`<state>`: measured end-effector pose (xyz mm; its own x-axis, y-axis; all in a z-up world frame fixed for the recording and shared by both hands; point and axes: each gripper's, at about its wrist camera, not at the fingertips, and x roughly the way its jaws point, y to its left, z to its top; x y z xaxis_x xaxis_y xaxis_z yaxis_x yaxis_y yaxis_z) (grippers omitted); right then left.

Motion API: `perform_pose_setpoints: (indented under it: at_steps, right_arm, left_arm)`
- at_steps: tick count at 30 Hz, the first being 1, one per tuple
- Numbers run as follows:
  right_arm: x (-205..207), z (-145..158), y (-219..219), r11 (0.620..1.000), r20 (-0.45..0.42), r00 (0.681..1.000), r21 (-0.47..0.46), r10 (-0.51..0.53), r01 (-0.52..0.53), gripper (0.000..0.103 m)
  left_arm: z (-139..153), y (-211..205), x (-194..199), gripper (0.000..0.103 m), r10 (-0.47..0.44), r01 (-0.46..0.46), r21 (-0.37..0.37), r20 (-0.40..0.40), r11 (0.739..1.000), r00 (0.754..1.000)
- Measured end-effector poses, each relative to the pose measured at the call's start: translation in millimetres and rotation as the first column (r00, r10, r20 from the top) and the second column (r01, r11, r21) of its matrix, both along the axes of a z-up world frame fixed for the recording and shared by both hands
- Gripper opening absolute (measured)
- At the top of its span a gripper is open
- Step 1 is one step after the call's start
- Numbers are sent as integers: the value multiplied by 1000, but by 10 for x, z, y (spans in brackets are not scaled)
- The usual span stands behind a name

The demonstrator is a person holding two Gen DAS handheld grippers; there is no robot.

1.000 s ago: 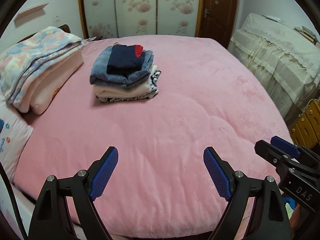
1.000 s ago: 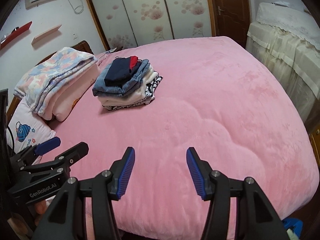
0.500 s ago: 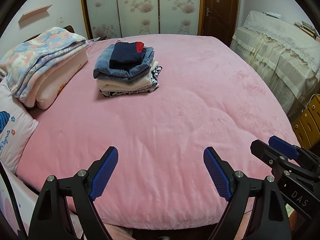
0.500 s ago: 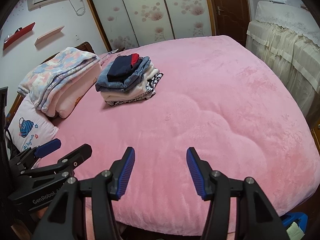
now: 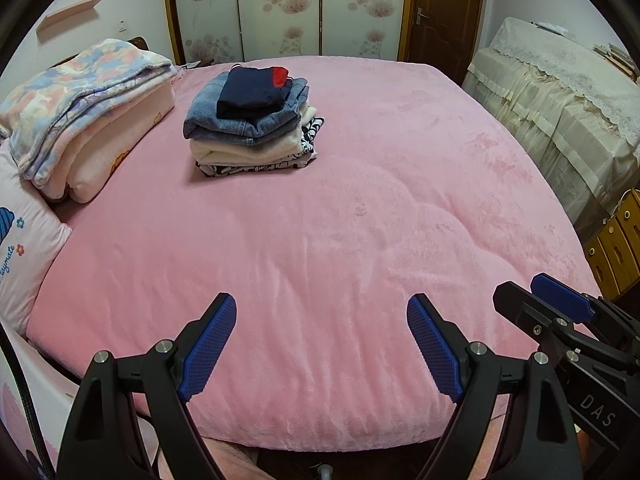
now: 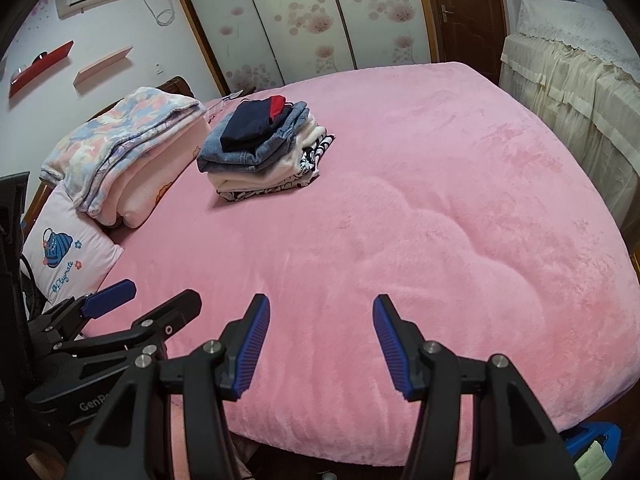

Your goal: Fold large clothes

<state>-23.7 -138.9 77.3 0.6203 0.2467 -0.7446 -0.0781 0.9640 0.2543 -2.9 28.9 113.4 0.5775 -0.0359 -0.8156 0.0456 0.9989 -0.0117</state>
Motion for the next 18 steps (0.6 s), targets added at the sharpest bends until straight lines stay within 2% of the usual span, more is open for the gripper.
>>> perform_pose_setpoints:
  at_steps: [18]
  right_arm:
    - [11, -33, 30, 1000, -11, 1000, -5, 6, -6, 54]
  left_arm:
    - [-18, 1, -17, 86, 14, -14, -5, -7, 1000, 1000]
